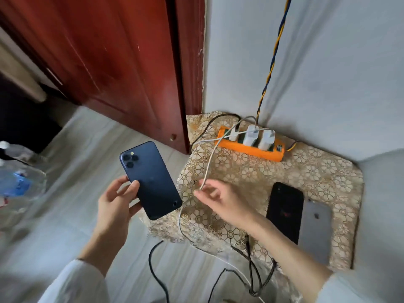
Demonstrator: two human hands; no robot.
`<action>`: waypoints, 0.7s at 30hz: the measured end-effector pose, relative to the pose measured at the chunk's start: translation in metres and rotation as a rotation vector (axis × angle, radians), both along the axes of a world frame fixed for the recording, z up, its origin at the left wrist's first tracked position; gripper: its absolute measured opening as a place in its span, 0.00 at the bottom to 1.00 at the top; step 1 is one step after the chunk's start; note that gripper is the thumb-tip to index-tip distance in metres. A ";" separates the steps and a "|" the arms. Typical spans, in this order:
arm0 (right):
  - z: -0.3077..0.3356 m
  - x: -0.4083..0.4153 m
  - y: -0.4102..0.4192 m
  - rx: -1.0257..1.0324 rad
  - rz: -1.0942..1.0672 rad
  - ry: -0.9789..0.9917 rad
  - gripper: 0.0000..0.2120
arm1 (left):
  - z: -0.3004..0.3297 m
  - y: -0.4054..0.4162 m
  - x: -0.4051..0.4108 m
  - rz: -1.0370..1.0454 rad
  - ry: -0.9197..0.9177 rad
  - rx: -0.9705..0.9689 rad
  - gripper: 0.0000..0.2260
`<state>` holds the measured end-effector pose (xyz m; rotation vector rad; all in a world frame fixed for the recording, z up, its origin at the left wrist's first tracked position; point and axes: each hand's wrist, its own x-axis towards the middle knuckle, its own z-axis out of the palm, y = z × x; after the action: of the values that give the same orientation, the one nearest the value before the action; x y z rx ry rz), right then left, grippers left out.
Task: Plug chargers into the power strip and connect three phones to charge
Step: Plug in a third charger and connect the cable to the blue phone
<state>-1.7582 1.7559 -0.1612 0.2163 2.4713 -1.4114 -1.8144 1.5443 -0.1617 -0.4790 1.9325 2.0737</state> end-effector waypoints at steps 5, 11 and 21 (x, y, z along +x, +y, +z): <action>-0.043 -0.023 -0.013 -0.060 -0.064 0.101 0.09 | -0.059 -0.019 -0.023 0.000 0.087 0.100 0.09; -0.047 -0.041 -0.003 -0.205 -0.178 0.257 0.08 | -0.090 -0.017 -0.037 -0.068 0.232 0.142 0.08; -0.032 -0.001 0.012 -0.247 -0.365 0.529 0.13 | -0.093 0.037 -0.023 -0.289 0.271 -0.007 0.05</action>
<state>-1.7589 1.7680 -0.1935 0.2799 2.7168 -2.1482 -1.8378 1.5810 -0.2544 0.0848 2.0114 2.0246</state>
